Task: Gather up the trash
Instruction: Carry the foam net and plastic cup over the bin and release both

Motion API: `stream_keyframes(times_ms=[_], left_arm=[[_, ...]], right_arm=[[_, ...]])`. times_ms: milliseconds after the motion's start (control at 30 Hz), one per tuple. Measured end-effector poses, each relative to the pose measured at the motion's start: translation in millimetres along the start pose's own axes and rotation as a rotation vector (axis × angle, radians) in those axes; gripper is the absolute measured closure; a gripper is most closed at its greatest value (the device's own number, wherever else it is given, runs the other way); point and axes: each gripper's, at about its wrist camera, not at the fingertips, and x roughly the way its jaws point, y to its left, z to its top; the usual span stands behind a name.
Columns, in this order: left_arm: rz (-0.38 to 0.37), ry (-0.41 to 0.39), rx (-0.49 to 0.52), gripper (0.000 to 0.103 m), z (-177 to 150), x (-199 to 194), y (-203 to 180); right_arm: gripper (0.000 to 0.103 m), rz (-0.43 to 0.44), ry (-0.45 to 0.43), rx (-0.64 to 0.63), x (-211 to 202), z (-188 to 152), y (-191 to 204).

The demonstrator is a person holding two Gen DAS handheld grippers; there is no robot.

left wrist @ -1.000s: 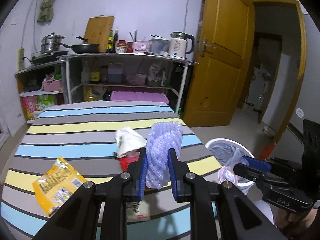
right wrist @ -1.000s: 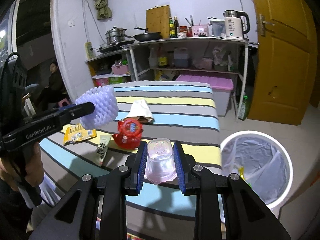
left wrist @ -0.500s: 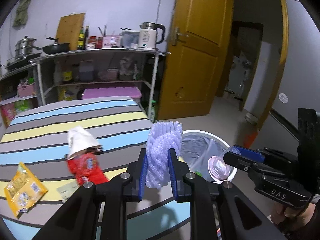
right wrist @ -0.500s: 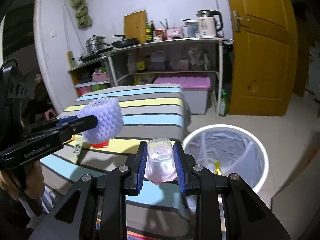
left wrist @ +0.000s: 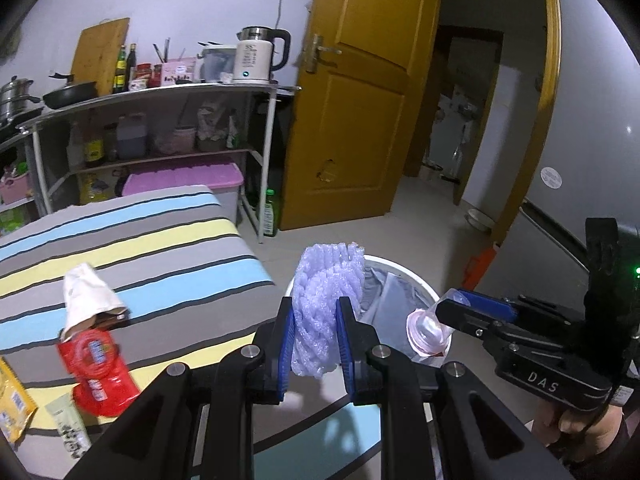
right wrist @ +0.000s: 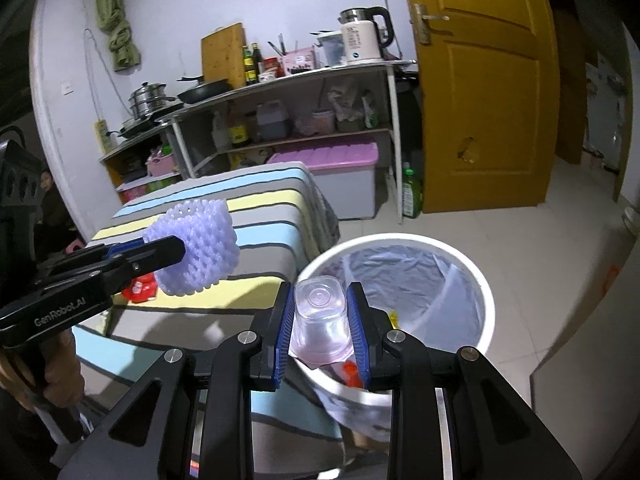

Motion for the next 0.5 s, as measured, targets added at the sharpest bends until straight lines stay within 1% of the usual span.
stream_keyframes(times_ms=[400,500], left_arm=[[-0.05,0.044,0.036,0.082,4,42,-23],[-0.052,0.051,0.042,0.082,5,50,-26]], right_arm=[[0.075,-0.048,0.027,0.059,12,-1,-36],[0.075,-0.061,0.036,0.068,17,-1,-42]])
